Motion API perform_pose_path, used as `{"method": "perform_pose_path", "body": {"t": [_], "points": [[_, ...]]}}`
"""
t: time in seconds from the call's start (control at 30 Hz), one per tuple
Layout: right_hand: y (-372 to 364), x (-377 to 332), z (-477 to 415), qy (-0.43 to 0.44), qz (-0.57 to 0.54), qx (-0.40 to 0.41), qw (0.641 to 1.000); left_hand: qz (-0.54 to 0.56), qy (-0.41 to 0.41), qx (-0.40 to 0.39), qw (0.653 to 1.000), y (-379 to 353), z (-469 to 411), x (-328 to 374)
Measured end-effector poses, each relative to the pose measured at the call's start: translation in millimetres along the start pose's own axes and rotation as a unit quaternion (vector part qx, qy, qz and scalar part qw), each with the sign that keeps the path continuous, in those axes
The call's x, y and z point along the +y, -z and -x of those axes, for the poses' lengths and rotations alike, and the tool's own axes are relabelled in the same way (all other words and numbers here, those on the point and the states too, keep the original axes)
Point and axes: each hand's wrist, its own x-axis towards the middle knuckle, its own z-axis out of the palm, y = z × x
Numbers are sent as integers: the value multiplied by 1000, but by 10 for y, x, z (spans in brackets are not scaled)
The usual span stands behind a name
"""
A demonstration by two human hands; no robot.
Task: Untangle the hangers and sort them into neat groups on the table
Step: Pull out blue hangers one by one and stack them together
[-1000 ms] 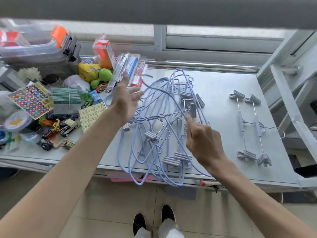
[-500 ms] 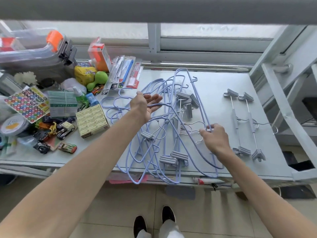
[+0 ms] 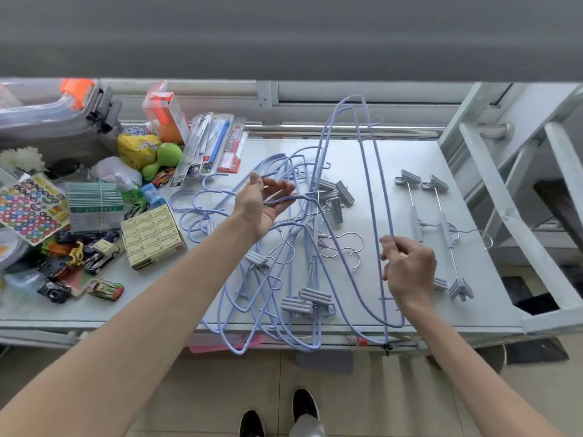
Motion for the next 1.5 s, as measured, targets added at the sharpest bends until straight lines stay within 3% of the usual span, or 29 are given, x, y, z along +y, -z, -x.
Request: {"method": "perform_pose_path", "body": {"t": [0.17, 0.27, 0.4, 0.6, 0.77, 0.83, 0.97, 1.03, 1.17, 1.27, 1.37, 1.5], "points": [[-50, -5, 76, -59, -19, -7, 998, -28, 26, 19, 999, -63, -42, -58], [-30, -3, 126, -25, -27, -16, 999, -28, 32, 35, 999, -47, -76, -62], [57, -53, 190, 20, -42, -32, 998, 26, 31, -50, 998, 17, 29, 32], [-90, -327, 195, 40, -19, -140, 989, 92, 39, -152, 983, 485, 312, 388], [-264, -459, 359, 43, 3, -249, 968, 68, 17, -117, 991, 898, 554, 536], [-282, -502, 347, 63, 36, -227, 971, 75, -7, -93, 993, 1086, 618, 596], [-193, -279, -33, -10, 150, -35, 988, 95, -39, -73, 992, 1446, 759, 721], [-133, -134, -176, -76, 224, -77, 969, 88, -47, -70, 993, 1586, 838, 757], [-101, -42, -214, -101, 270, -149, 946, 84, -34, -48, 995, 1713, 975, 753], [-116, 2, -285, -140, 228, -175, 947, 85, -18, 8, 996, 1766, 995, 677], [-136, 42, -326, -183, 112, -214, 953, 101, -11, 42, 994, 1844, 947, 617], [-63, -147, -301, -138, -55, -182, 972, 130, -5, 56, 990, 1904, 906, 564]]}}
